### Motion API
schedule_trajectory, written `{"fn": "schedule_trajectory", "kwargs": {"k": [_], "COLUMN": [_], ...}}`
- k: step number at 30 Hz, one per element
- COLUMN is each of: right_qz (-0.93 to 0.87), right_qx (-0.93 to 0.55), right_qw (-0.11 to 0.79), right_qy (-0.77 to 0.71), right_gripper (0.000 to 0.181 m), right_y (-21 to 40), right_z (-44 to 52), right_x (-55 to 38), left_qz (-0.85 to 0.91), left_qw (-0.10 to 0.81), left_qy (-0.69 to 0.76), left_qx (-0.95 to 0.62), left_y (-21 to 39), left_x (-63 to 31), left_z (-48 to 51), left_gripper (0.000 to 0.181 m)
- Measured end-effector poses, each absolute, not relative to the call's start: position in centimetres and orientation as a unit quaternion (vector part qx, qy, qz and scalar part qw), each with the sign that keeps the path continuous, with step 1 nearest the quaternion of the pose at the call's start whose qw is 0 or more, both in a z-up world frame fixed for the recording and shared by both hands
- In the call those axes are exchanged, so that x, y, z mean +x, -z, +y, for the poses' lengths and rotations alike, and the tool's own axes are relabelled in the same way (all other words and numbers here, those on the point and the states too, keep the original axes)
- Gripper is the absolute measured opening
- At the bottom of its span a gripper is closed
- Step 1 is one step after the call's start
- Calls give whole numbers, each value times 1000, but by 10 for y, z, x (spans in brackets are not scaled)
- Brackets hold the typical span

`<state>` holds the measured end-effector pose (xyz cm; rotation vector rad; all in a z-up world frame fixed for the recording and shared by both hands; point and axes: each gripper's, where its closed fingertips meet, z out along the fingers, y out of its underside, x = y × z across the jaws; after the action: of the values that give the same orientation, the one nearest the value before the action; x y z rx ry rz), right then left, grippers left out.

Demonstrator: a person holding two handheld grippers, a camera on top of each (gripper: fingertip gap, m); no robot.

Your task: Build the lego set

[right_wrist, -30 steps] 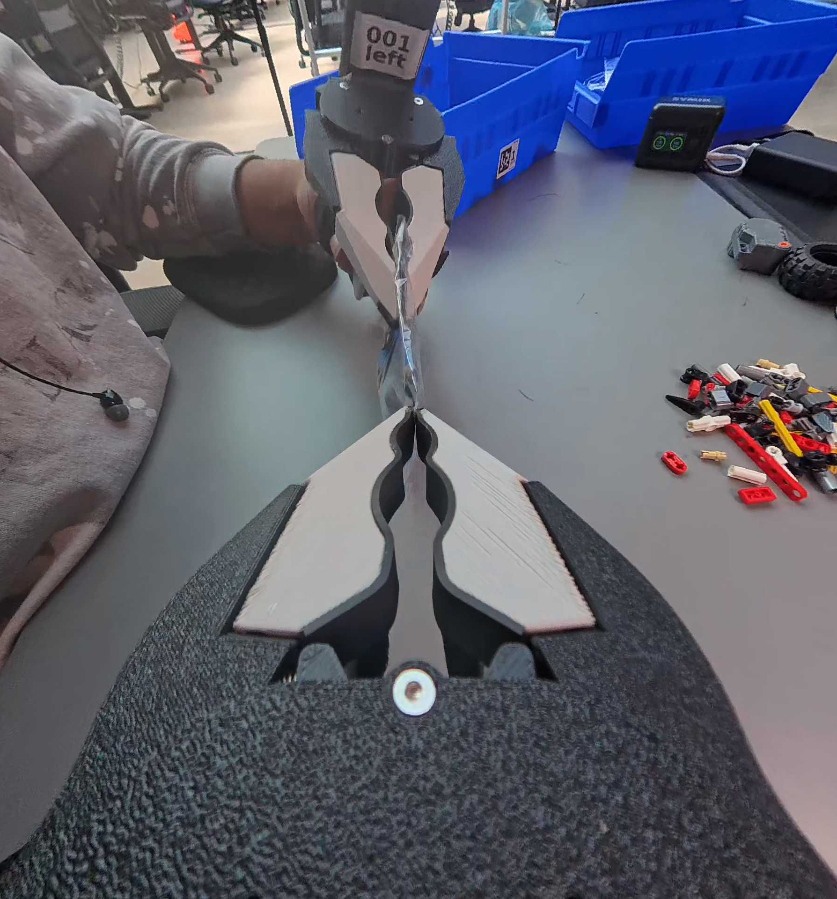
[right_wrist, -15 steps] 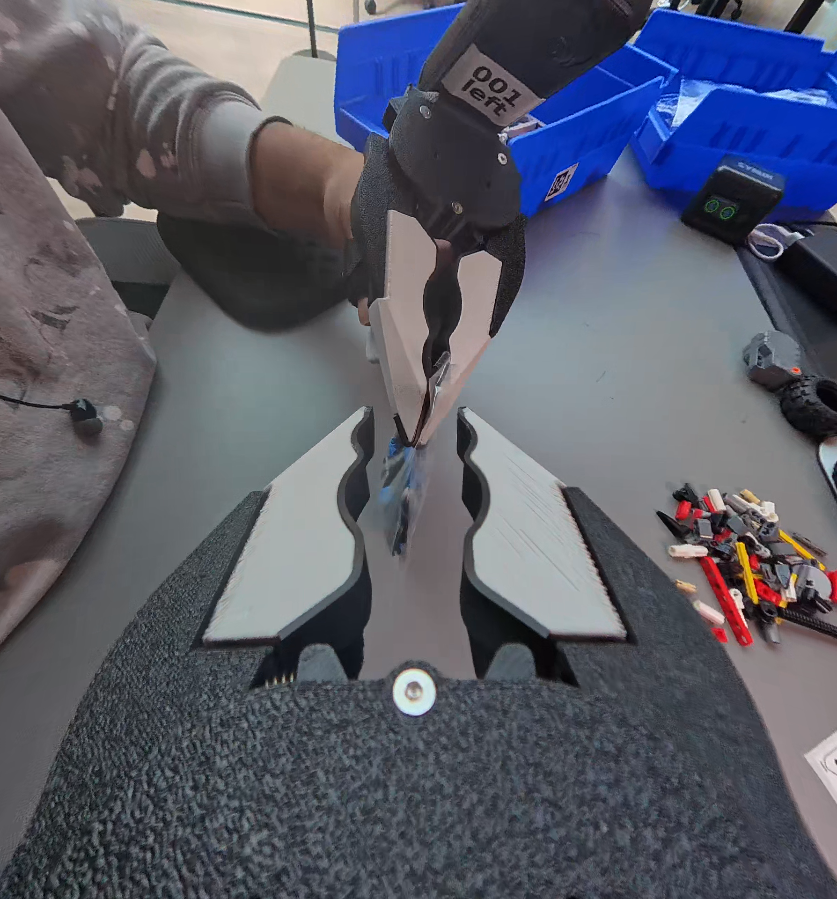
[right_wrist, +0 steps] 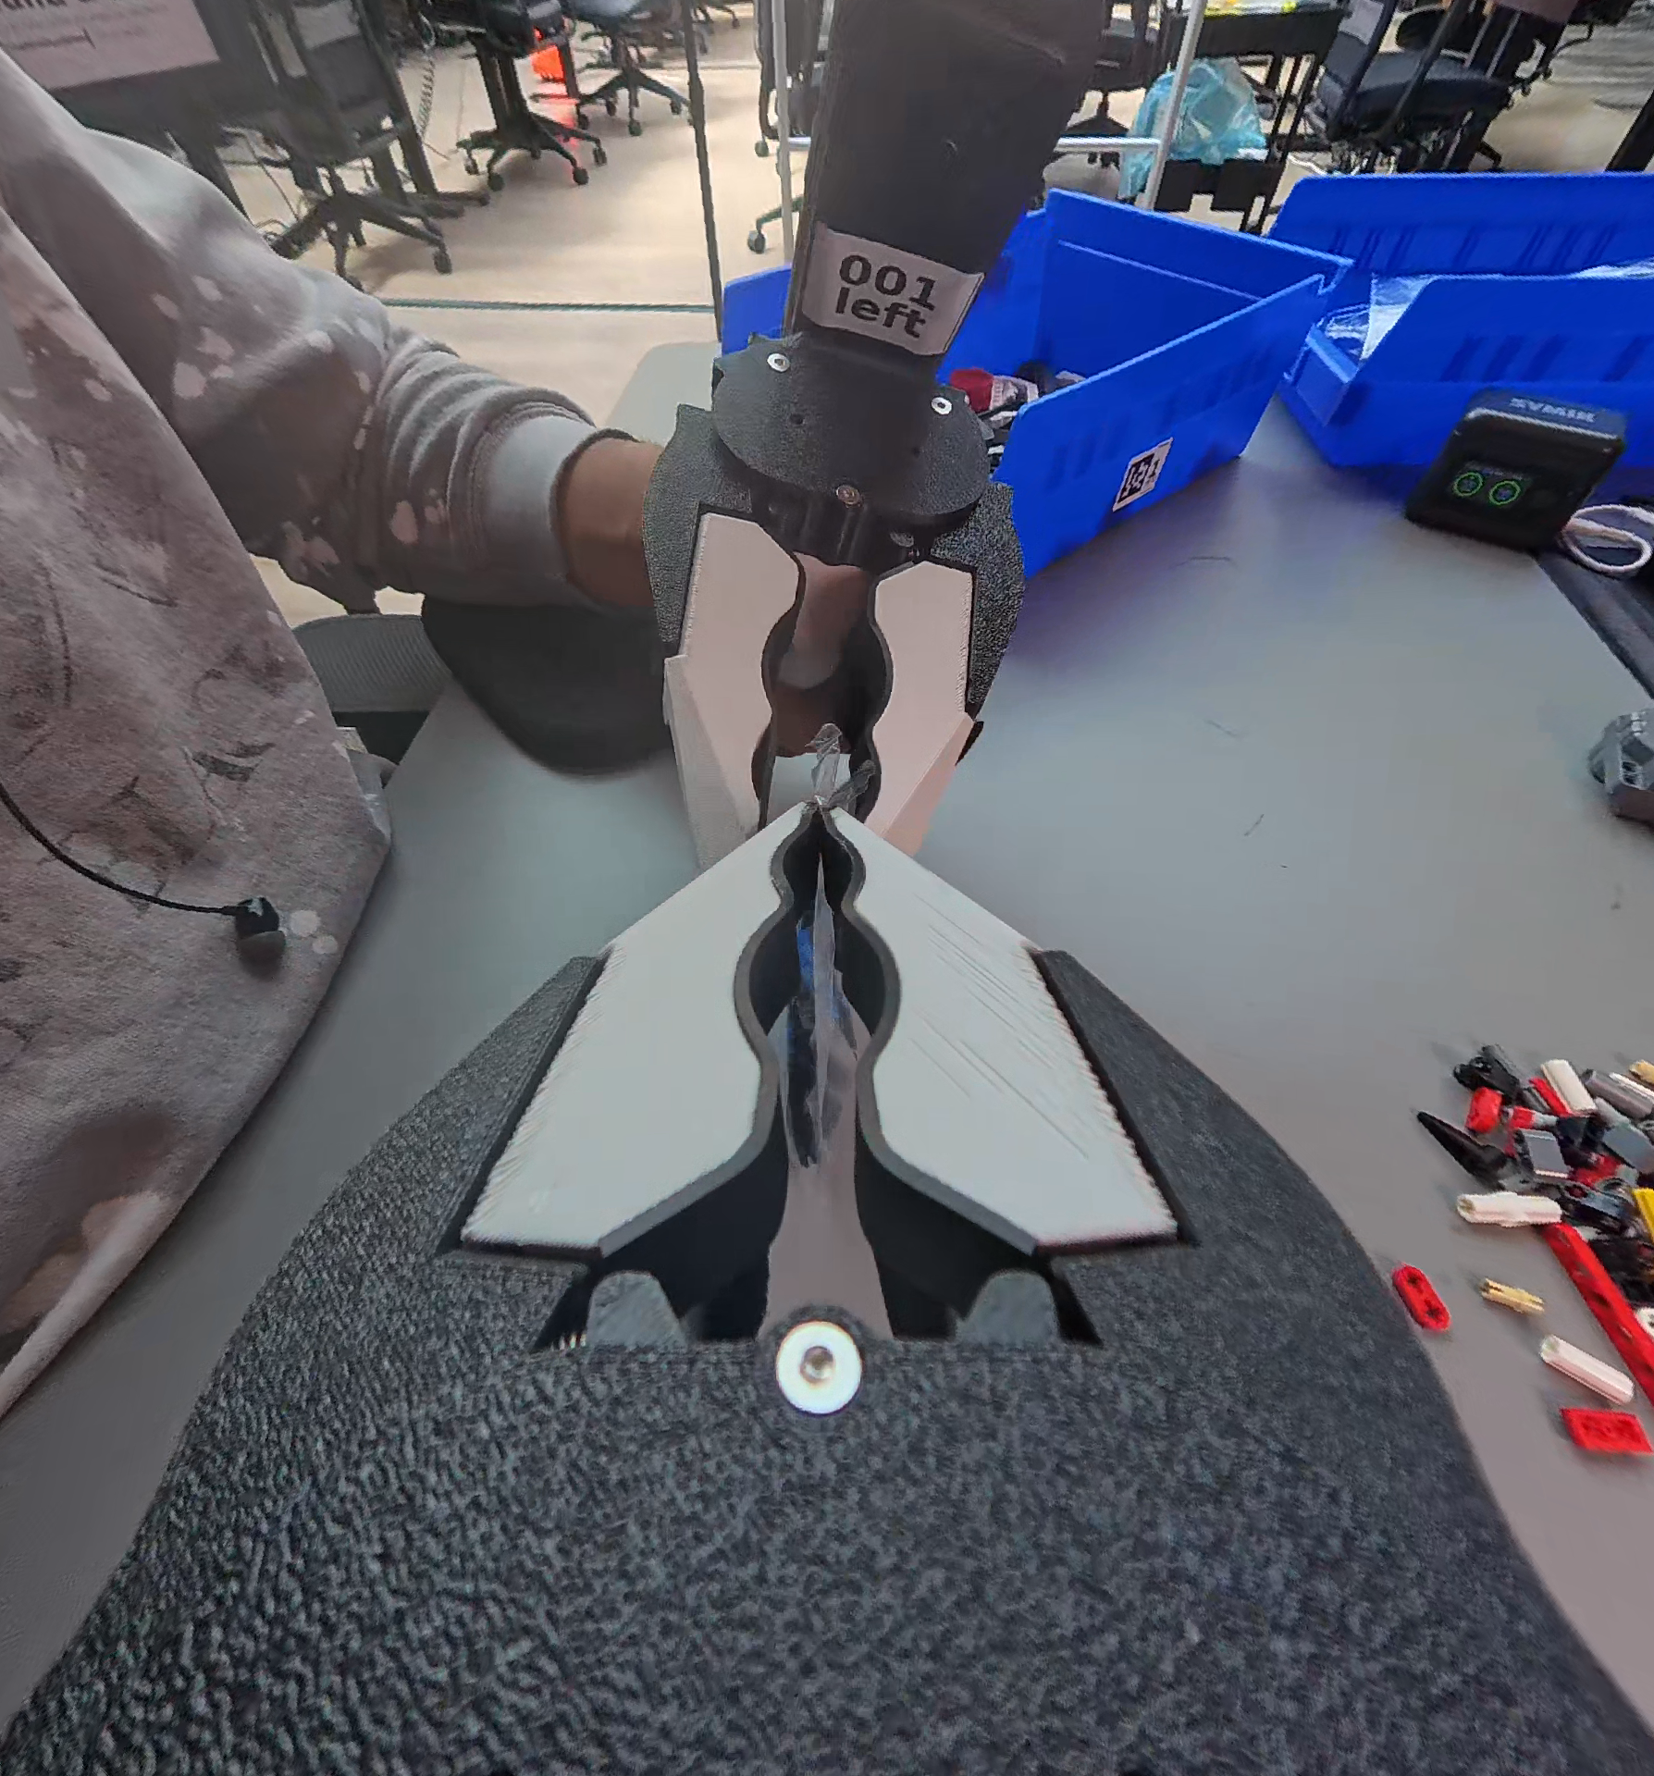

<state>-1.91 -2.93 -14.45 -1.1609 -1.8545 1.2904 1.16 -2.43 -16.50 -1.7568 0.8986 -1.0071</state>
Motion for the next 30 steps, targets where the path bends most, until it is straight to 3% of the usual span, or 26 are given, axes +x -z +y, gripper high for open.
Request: {"fn": "schedule_trajectory", "kwargs": {"k": [2,16,30], "right_qz": [-698,-630,-613], "right_qx": [-432,-445,-475], "right_qw": [294,297,331], "right_qy": [-490,-563,-537], "right_gripper": [0,0,0], "right_y": [144,125,126], "right_z": [-31,0,33], "right_x": [-18,2,25], "left_qz": [361,311,294], "left_qw": [454,488,516], "left_qy": [402,431,427], "left_qx": [-708,-693,-682], "left_y": [165,141,125], "left_x": [12,-10,-34], "left_z": [-23,-15,-12], "left_gripper": [0,0,0]}}
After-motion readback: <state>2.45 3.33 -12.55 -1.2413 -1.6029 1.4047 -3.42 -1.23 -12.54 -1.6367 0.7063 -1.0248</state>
